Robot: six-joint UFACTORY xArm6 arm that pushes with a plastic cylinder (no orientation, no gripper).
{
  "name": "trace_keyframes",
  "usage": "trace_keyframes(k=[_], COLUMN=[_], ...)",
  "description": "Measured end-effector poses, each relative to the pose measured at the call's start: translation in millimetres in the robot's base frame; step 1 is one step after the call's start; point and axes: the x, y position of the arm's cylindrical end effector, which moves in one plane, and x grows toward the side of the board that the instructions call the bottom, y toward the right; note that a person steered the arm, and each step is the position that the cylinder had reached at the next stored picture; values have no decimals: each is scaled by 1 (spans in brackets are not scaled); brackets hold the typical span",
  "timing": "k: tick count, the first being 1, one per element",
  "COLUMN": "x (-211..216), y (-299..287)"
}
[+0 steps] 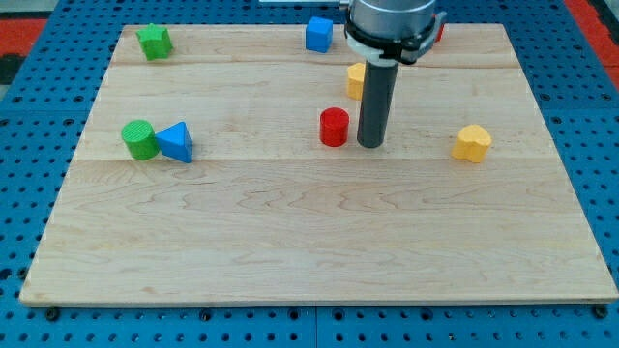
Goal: Move your arm towards the yellow heart
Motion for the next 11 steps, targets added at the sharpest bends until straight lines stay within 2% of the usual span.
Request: trace_keyframes(k=[2, 11], x=[-21, -22], y=[1, 63])
